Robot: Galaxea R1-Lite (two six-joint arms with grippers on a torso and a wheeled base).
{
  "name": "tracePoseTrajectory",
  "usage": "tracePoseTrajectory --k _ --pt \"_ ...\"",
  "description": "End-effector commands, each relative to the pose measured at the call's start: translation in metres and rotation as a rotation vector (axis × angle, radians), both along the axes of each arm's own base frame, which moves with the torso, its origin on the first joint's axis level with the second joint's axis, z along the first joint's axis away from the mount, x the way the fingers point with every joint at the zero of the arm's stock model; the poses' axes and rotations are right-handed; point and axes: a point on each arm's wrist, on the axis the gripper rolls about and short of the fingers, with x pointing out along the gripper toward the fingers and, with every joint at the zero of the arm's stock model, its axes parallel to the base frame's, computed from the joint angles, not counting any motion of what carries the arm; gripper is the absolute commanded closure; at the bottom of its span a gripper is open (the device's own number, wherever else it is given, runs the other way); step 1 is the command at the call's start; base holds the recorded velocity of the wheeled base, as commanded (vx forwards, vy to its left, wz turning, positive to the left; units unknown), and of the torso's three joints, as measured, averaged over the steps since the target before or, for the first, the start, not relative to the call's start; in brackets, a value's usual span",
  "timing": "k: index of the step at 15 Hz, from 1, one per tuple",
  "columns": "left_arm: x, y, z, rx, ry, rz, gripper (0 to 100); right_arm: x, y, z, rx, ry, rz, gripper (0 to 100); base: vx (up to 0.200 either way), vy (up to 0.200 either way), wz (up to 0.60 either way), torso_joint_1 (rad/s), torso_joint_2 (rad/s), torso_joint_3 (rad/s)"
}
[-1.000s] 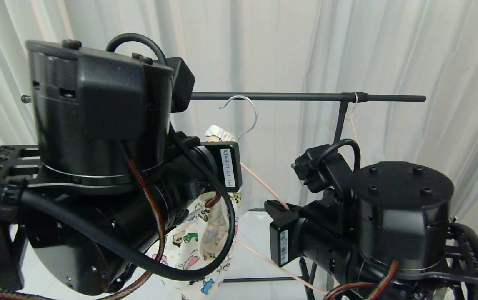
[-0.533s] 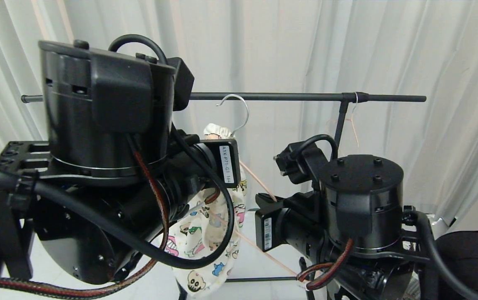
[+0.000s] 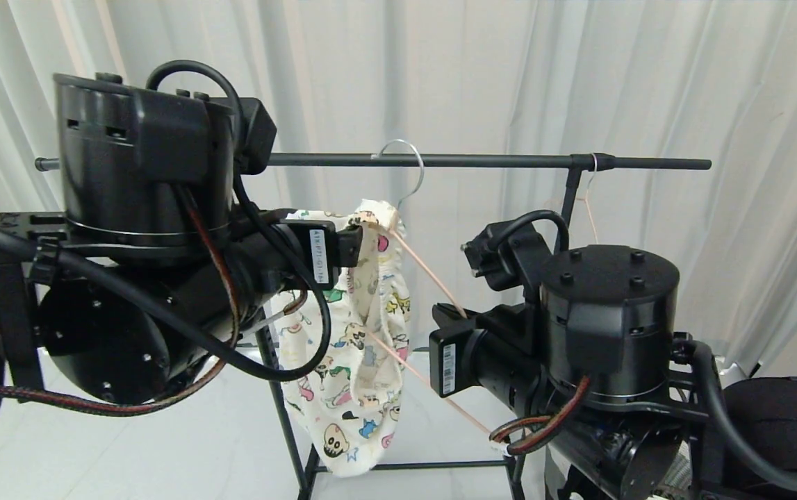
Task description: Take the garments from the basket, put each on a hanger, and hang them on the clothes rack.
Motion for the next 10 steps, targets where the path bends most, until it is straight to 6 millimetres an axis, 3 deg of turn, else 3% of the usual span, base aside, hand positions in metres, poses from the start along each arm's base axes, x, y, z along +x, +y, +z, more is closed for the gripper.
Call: tracePoseTrajectory --k 1,4,6,10 --pt "-0.007 0.009 0.005 -0.015 -0.012 -0.010 0 0.006 -0.002 0.000 0.006 -0.016 -0.019 100 0.000 0.000 0.00 0.000 0.00 0.000" --pt "-0.028 0.014 -0.003 0.015 0.013 -0.144 0 0.010 -0.005 0.003 0.017 -0.030 -0.035 100 0.000 0.000 0.00 0.000 0.00 0.000" --pt "-0.037 0.024 -0.010 0.094 0.014 -0.164 0 0.010 -0.006 0.003 0.014 -0.034 -0.046 100 0.000 0.000 0.00 0.000 0.00 0.000" --pt "-0.045 0.043 -0.007 0.075 -0.006 -0.145 0 0.004 -0.016 0.006 -0.009 -0.051 -0.039 100 0.000 0.000 0.00 0.000 0.00 0.000"
